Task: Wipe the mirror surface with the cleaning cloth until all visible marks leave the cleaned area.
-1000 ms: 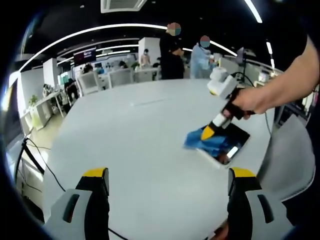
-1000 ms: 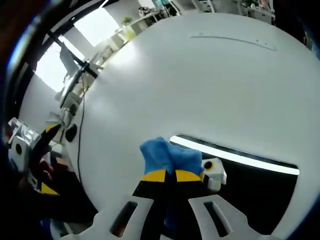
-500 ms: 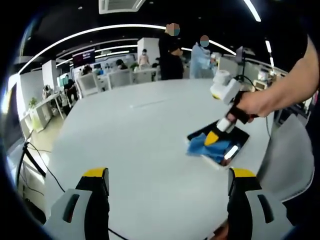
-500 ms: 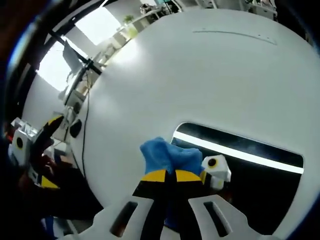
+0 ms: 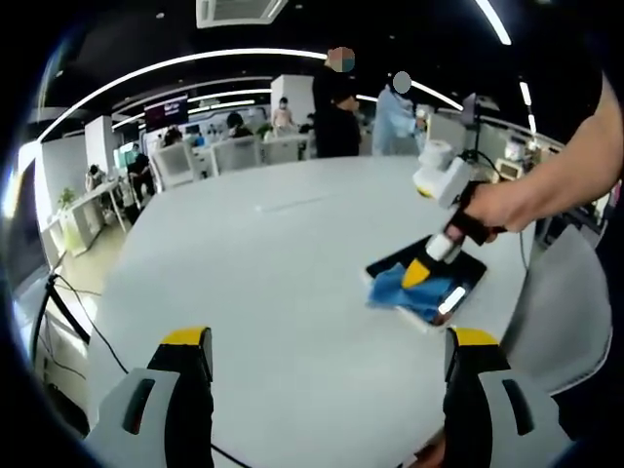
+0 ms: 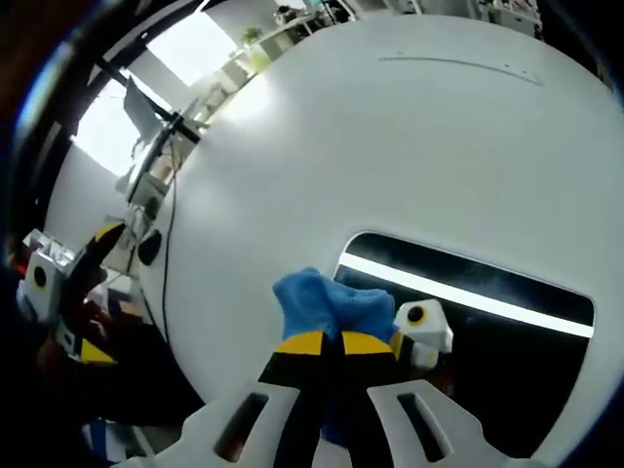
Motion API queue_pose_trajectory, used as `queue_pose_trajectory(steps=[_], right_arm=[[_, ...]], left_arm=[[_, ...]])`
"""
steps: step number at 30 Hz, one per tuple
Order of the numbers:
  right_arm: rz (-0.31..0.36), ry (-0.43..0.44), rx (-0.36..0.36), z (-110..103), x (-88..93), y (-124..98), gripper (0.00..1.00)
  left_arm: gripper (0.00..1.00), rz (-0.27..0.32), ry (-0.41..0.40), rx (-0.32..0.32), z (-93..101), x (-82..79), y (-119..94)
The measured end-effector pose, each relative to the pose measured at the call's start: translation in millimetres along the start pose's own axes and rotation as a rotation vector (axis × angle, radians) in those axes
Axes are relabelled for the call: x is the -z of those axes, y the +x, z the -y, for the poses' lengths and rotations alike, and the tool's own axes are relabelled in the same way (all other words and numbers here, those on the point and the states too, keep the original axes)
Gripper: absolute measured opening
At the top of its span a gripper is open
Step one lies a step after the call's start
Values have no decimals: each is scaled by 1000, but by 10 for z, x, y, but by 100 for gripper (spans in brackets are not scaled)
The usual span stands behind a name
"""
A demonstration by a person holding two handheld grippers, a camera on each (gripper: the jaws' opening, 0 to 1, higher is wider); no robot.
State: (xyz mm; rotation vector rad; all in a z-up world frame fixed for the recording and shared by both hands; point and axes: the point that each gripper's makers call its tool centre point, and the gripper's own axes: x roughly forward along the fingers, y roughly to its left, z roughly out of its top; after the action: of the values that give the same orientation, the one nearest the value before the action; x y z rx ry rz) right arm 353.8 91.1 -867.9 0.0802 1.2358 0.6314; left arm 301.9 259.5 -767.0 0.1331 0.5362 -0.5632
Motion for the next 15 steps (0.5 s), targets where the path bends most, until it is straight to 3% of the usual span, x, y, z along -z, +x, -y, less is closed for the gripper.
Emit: queue_pose_trajectory(steps=[8, 15], right_arm=[[5, 2, 1, 4, -3, -1, 0], [11, -4, 13, 67, 19, -40, 0]], left_arm=[[100, 11, -2, -8, 0, -37, -49], [100, 7, -8, -13, 16, 21, -88]])
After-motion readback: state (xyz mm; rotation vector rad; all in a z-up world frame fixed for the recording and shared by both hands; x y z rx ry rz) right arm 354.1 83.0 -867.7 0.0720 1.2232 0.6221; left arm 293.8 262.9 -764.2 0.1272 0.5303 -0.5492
